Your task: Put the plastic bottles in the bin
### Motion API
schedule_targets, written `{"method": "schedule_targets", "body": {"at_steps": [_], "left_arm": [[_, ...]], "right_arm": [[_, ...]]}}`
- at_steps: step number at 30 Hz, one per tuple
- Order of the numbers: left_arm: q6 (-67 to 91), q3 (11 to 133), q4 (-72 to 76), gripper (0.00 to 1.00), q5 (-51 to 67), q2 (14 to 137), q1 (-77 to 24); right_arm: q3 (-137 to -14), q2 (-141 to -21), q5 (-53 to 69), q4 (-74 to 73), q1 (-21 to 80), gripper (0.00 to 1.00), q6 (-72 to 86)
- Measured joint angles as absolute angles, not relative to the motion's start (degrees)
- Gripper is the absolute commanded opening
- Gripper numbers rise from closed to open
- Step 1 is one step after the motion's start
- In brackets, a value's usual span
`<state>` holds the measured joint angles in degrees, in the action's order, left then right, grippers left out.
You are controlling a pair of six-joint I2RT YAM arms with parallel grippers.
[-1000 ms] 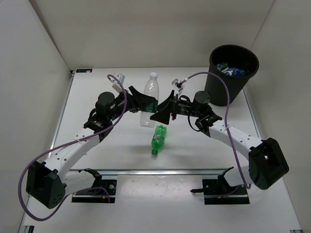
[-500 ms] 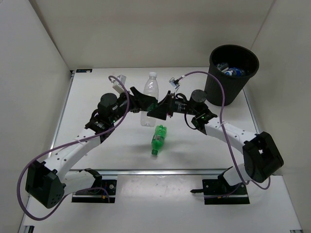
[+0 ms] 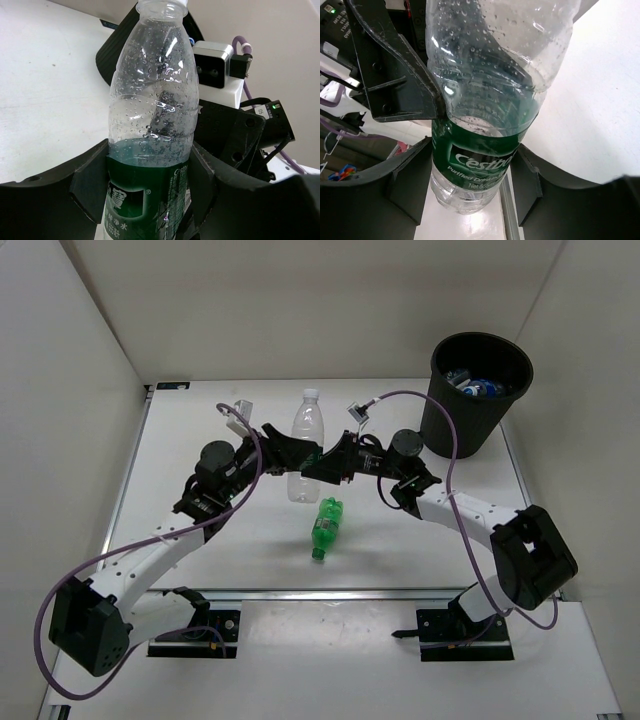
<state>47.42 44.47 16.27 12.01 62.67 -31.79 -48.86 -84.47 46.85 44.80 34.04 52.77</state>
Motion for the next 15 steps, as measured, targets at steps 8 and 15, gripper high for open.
{"method": "schedule_targets", "body": {"at_steps": [8, 15], "left_arm": [[48.66, 43.59, 18.11, 0.99, 15.59, 62.30, -30.22], [46.48, 46.76, 13.13, 0.99, 16.97, 62.94, -30.13]], "right_arm": [[-47.77, -83.94, 47.00, 47.55, 34.28, 0.20, 53.41], [-46.85, -81.41, 47.27, 46.98, 33.26, 0.16, 53.45]]}}
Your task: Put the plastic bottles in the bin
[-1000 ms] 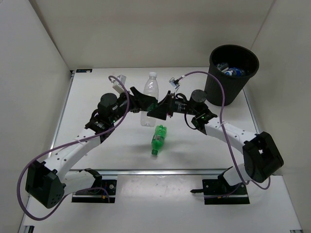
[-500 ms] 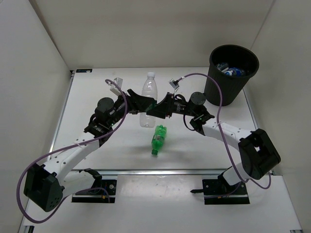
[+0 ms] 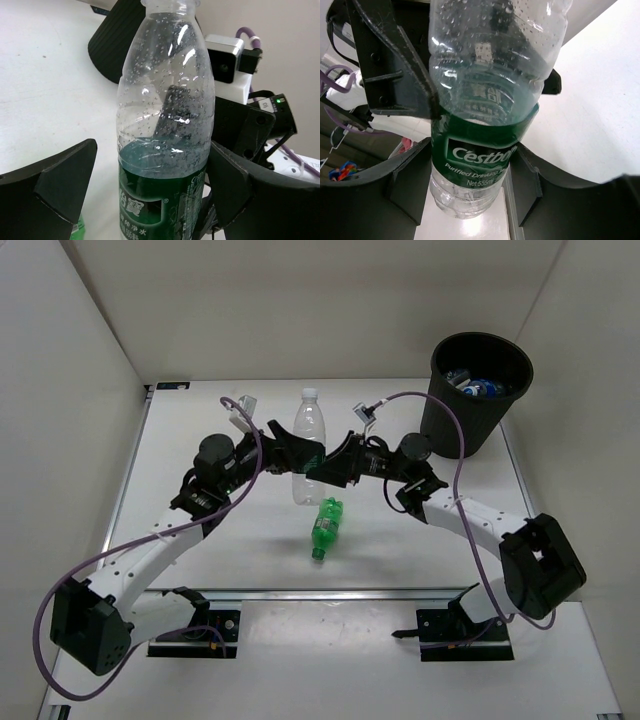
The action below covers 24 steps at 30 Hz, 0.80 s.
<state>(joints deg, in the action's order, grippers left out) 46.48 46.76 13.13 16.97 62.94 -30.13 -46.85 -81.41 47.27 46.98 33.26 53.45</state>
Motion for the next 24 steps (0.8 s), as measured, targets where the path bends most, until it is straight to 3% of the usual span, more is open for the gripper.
{"method": "schedule_targets", "body": {"at_steps": [4, 6, 24], "left_arm": [[43.35, 50.13, 7.86, 0.99, 16.45, 63.29, -29.85], [42.15, 51.05, 5.34, 0.99, 16.34, 63.00, -28.88], [41.67, 51.70, -0.30, 0.98, 19.31, 58.70, -20.84]], "right_arm": [[-46.02, -79.24, 47.27, 44.95, 31.90, 0.15, 52.64], [-45.41, -77.73, 46.94, 42.76, 30.92, 0.08, 51.55], [-47.99, -74.89, 48.45, 35.24, 19.79, 0.03, 46.63]]}}
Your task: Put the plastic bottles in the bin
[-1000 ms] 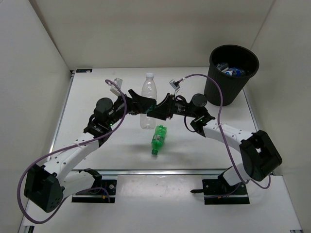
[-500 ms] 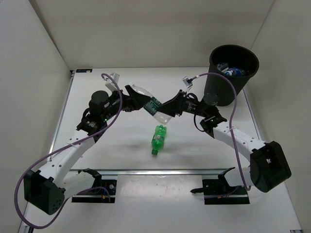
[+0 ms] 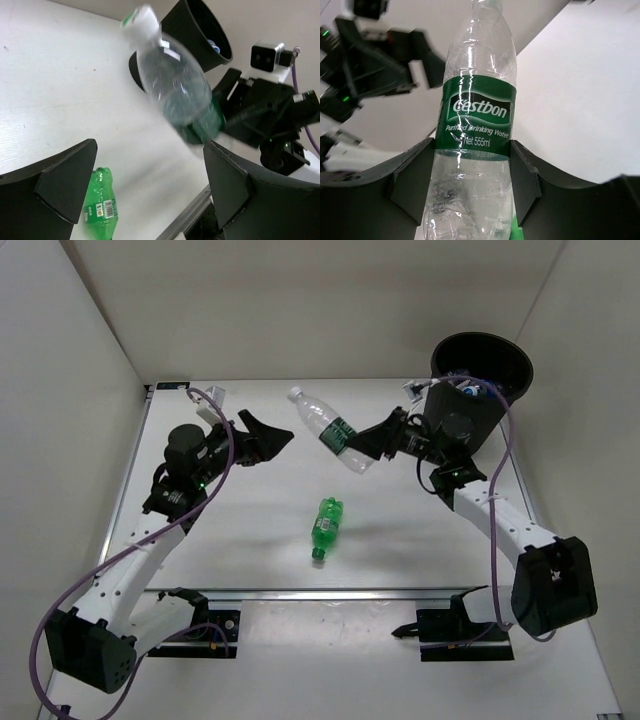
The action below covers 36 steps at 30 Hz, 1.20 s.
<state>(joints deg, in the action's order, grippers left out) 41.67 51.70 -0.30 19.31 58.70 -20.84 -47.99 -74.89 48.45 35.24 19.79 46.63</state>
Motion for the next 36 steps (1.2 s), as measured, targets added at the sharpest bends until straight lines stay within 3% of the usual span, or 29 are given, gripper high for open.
{"method": "schedule_targets", "body": {"at_steps": [12, 20, 27, 29, 31, 33, 36], "left_arm": [[37.87, 57.19, -9.50, 0.99, 13.98, 52.14, -20.43], [35.14, 60.42, -26.59, 0.99, 1.91, 65.54, -20.49], [31.88, 63.88, -35.62, 0.99, -3.97, 74.56, -22.33], [30.87, 64.58, -36.91, 0.99, -4.21, 75.96, -22.92], [29.67, 66.59, -37.74, 0.98, -4.25, 78.15, -24.40], [27.75, 70.02, -37.98, 0.99, -3.97, 81.45, -27.09], [25.43, 74.39, -37.69, 0.99, -2.48, 86.54, -31.22]], "right_arm": [[-65.23, -74.41, 45.65, 18.68, -4.93, 0.02, 35.09], [-79.18, -80.42, 40.51, 9.65, -16.64, 0.02, 25.52], [-91.15, -95.74, 32.86, 1.06, -19.20, 0.05, 18.41], [-92.49, -98.39, 30.26, -1.56, -19.31, 0.10, 16.47], [-94.15, -100.62, 28.71, -3.90, -19.64, 0.24, 14.76], [-95.37, -101.86, 28.67, -4.80, -20.45, 0.52, 13.87], [-97.10, -102.78, 29.30, -5.78, -21.69, 0.75, 13.39]]}}
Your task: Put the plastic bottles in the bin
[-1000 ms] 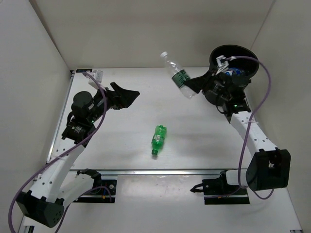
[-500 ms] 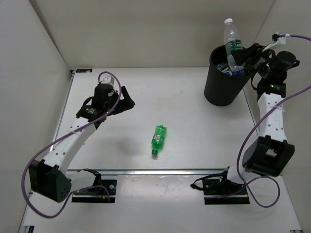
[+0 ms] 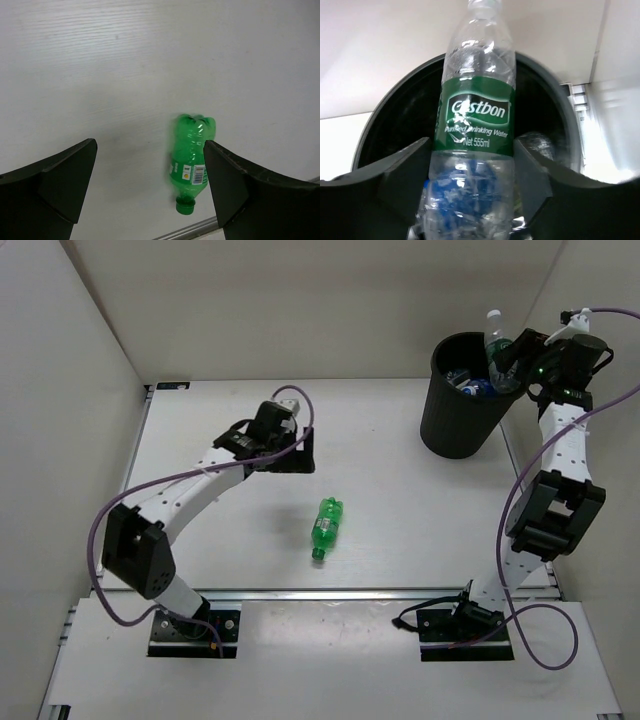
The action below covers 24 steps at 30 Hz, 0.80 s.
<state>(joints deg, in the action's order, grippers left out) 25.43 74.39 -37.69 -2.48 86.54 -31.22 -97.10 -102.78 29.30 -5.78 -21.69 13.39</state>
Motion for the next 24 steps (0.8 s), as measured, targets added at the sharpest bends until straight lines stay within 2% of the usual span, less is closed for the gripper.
{"method": "schedule_targets", "body": {"at_steps": [1, 3, 4, 15, 20, 24], "left_arm": [[24.86, 75.61, -37.71, 0.98, -2.20, 88.18, -32.34], [23.68, 77.76, -37.89, 0.98, -1.45, 91.66, -34.33], [23.29, 78.52, -38.04, 0.99, -0.97, 93.17, -35.05], [20.97, 79.18, -38.52, 0.99, 3.31, 98.91, -38.35], [19.79, 79.20, -38.61, 0.97, 4.64, 100.57, -40.86], [18.52, 79.07, -39.13, 0.96, 5.21, 103.28, -42.35]], "right_arm": [[-97.56, -102.91, 29.34, -5.98, -21.96, 0.80, 13.23], [-97.78, -102.89, 29.21, -6.02, -22.35, 0.97, 12.67], [-97.82, -102.85, 29.10, -6.02, -22.44, 0.99, 12.36], [-99.63, -98.67, 28.49, -8.19, -22.44, 0.99, 10.22], [-95.79, -90.32, 30.44, -7.99, -22.59, 1.00, 10.46], [-86.52, -79.99, 32.40, -6.00, -22.22, 0.99, 11.57]]}}
